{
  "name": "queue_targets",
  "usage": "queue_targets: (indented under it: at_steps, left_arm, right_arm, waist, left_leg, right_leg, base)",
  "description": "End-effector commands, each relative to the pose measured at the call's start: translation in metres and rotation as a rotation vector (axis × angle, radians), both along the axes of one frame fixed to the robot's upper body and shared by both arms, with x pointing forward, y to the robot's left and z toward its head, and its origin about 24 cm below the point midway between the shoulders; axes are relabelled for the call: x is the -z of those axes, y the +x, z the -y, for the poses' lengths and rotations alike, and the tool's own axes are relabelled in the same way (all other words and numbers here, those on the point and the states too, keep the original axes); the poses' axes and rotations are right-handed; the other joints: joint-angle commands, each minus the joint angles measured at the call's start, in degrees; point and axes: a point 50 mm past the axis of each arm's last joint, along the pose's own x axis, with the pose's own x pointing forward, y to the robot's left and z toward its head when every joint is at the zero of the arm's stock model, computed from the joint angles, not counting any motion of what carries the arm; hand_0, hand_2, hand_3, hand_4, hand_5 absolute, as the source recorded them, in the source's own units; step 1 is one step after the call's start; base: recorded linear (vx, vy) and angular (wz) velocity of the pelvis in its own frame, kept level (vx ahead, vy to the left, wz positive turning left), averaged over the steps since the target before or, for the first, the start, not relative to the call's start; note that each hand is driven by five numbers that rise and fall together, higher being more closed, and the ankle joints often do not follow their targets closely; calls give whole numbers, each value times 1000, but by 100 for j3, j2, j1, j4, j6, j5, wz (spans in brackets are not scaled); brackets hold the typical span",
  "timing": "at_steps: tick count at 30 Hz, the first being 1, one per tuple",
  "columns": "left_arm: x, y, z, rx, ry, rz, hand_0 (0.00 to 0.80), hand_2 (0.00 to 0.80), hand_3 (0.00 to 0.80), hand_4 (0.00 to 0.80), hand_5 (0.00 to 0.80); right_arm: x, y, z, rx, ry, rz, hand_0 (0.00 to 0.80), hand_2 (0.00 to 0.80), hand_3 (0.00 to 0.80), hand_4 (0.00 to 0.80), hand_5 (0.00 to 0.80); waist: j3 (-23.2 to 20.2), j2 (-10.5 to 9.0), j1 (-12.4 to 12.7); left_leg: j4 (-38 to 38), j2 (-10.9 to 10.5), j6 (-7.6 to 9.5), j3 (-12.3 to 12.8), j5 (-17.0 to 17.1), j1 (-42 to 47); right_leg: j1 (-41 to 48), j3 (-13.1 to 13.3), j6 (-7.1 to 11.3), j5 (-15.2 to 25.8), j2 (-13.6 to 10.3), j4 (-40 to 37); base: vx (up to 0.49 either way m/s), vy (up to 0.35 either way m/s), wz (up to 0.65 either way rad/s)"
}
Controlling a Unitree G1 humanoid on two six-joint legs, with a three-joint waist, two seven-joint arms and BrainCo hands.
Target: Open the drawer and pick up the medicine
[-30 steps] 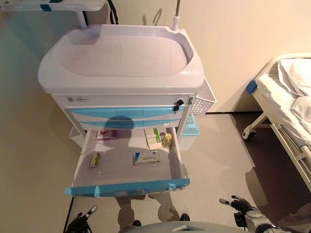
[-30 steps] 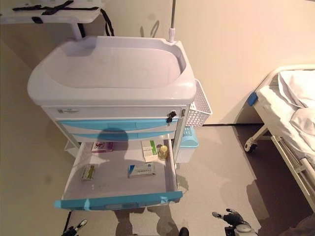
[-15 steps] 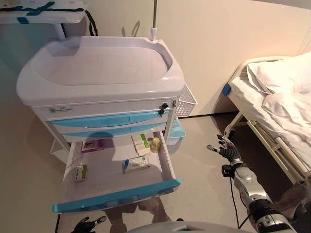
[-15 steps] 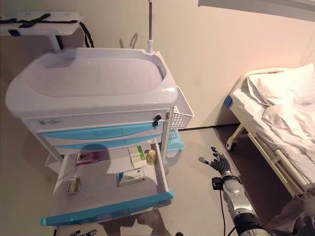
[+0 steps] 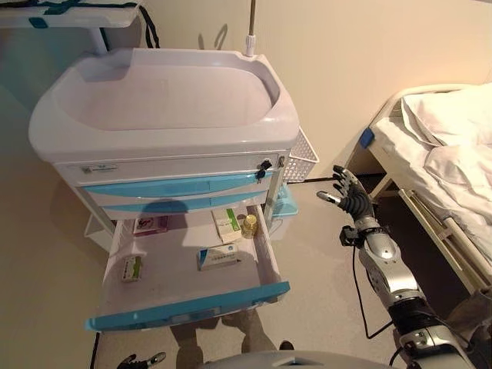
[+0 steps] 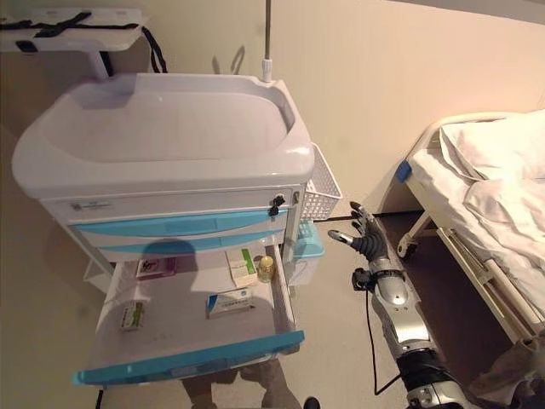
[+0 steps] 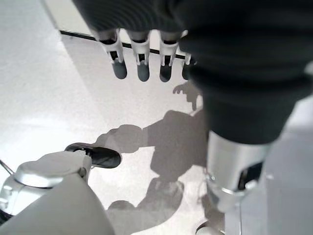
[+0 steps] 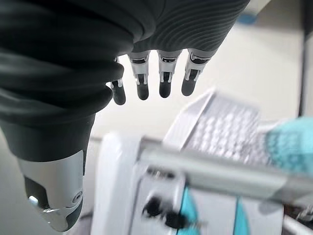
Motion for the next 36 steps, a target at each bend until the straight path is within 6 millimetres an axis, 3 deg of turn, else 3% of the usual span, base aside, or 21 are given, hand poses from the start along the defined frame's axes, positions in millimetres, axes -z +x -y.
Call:
queue_targets:
  at_steps: [1,6,8,10,20,27,36]
  left_arm:
    - [-5,10,-12,22,57,-6,0,0,0,0,0]
    - [-5,6,-14,23,62,-19,0,0,0,0,0]
    - [-5,6,-14,22,62,-19,0,0,0,0,0]
    - [-6,4,-16,22,71,-24,0,0,0,0,0]
    - [-8,3,-21,33,87,-29,0,0,0,0,0]
    - [-11,3,-26,53,102,-24,0,0,0,0,0]
    - [-18,7,-40,91,149,-26,0,0,0,0,0]
  right_arm:
    - [-39,3,-25,-138,82,188,0,0,0,0,0]
    - [-46,-5,-49,-295,106,214,0,0,0,0,0]
    - [-46,-5,-49,-296,107,214,0,0,0,0,0]
    - [-48,-9,-65,-383,94,214,0,0,0,0,0]
    - [-53,-15,-89,-539,37,223,0,0,0,0,0]
    - [-60,-11,-105,-619,-46,252,0,0,0,0,0]
    - [-80,8,-130,-667,-218,344,0,0,0,0,0]
  waist:
    - [24,-174,87]
    - [85,-205,129]
    - [84,-205,126]
    - [133,-233,172]
    - [156,-289,233]
    - [326,-421,389]
    - [757,-488,687]
  left_leg:
    - [68,-270,191,-397,101,-538]
    - [79,-253,175,-445,121,-562]
    - [79,-253,174,-446,121,-563]
    - [74,-241,159,-485,145,-580]
    - [85,-198,127,-563,174,-638]
    - [87,-158,94,-678,235,-740]
    - [147,-158,73,-913,362,-1062]
  right_leg:
    - [135,-191,401,-330,-112,354]
    - [120,-237,385,-355,-102,386]
    - [120,-238,385,-356,-102,386]
    - [113,-275,376,-364,-90,397]
    - [100,-341,358,-378,-59,388]
    - [51,-426,332,-378,-12,387]
    - [-138,-549,299,-357,30,419]
  base:
    - [-2,-3,16]
    - [-6,-6,6]
    - [0,0,0]
    - [0,0,0]
    - [-7,-9,6]
    - [-18,-31,10]
    - [-50,-32,12]
